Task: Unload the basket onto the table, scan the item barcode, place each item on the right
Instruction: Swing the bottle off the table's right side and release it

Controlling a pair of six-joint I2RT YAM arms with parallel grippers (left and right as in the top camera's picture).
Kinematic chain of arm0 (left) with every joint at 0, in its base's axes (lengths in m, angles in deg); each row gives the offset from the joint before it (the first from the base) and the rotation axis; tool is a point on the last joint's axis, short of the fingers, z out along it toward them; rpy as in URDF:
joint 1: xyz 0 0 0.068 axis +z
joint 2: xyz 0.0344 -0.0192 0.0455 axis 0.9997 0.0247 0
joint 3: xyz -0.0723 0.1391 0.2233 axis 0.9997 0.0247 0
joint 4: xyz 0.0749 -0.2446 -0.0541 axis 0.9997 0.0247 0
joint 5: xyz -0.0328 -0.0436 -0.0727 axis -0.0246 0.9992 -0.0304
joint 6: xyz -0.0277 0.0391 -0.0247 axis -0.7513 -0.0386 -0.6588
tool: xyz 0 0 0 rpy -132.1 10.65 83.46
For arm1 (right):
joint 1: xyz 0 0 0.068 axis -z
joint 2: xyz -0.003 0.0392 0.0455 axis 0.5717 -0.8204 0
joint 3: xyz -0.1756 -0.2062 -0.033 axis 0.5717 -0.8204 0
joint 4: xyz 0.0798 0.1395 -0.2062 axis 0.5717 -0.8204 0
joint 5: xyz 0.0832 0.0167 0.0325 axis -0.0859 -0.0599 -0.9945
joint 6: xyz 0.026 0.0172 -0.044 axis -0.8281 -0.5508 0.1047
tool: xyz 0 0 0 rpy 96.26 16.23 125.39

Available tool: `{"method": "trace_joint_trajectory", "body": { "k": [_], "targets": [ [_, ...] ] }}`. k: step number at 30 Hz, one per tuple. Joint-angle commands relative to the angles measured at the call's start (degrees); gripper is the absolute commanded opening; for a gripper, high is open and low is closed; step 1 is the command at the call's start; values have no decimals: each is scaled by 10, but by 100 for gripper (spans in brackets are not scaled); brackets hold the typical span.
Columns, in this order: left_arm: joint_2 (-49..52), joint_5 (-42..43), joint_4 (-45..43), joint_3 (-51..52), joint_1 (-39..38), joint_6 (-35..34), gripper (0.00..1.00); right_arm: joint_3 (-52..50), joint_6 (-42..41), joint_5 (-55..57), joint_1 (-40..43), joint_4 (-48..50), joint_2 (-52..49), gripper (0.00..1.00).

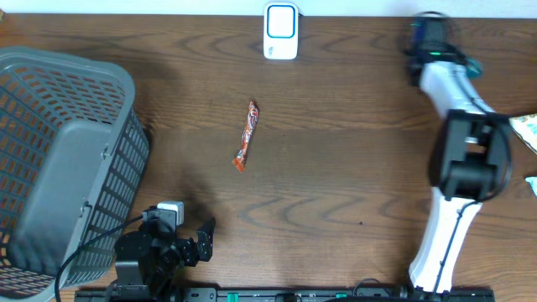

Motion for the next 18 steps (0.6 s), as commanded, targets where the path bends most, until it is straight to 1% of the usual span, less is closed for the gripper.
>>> {"method": "trace_joint_trajectory", "body": {
  "k": [1,3,4,8,10,11,12,16,18],
  "targets": [
    [-1,8,26,7,2,-5,98,10,-124,-49,49,-34,30,4],
    [-1,7,26,7,2,-5,98,10,-156,-70,85,-51,30,6],
    [-1,7,26,7,2,-5,98,10,-179,-78,103,-55,30,14],
    [-1,7,26,7,2,-5,98,10,-278,-95,143,-55,34,59],
    [-1,8,26,7,2,-5,98,10,-290,-122,146,-61,40,80],
    [-1,7,26,7,2,-5,98,10,-290,-135,144,-62,44,93],
    [-1,7,26,7,2,-5,98,10,-294,-148,141,-63,50,99],
    [-1,8,26,7,2,-5,98,10,-315,-221,115,-62,97,99],
    [-1,7,26,7,2,-5,98,10,-364,-296,93,-64,138,99]
  ]
}}
